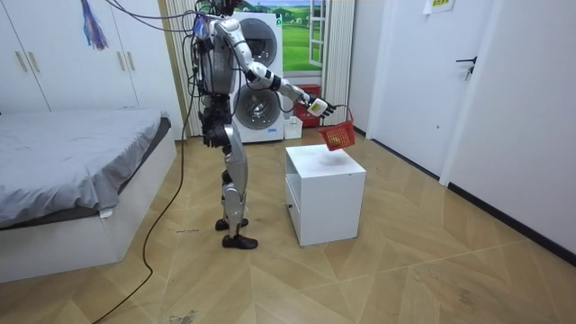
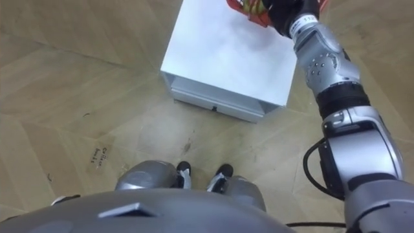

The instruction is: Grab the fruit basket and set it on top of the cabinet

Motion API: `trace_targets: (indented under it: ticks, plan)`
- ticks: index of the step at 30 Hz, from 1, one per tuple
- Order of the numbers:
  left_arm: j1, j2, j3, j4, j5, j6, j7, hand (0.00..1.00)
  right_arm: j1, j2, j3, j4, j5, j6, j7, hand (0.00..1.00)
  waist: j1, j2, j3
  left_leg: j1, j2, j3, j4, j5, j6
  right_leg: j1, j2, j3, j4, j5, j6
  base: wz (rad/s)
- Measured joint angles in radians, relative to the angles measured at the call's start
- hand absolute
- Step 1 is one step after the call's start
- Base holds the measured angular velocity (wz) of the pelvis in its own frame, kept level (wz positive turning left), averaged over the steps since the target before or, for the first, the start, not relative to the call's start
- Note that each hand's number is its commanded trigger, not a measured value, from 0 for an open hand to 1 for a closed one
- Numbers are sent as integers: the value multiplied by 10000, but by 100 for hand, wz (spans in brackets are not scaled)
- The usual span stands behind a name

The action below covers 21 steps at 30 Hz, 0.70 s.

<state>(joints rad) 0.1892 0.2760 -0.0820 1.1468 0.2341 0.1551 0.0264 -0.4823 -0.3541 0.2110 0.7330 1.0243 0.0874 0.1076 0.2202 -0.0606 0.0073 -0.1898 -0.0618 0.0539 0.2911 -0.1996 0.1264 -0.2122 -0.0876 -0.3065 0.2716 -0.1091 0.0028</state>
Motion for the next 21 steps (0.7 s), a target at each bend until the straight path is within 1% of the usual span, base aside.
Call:
trace_targets:
  ticks: [5,12,16,21]
  plan:
    - [6,77,8,11,-1,-1,1,0,62,0,0,-57,-3,0,50,0,-199,-5,-2,-2,5,1,-35,0,0,1,7,-6,14,11,-10,0]
    - [6,102,19,-126,31,-22,30,0,148,-18,-2,-121,-5,-4,58,0,-405,-5,-3,-72,10,-13,-12,1,-1,-8,33,-44,-147,29,10,0]
    - [19,112,18,-284,-25,-10,117,0,665,-18,-1,-121,-4,2,28,0,-365,-5,-3,-74,9,-5,-47,0,-1,-15,37,-42,-167,29,15,0]
    - [18,111,18,-293,-25,-6,135,0,818,32,-1,-141,13,4,-22,0,-366,-9,-4,-51,12,14,-68,2,-2,-14,44,-4,-161,21,21,-1]
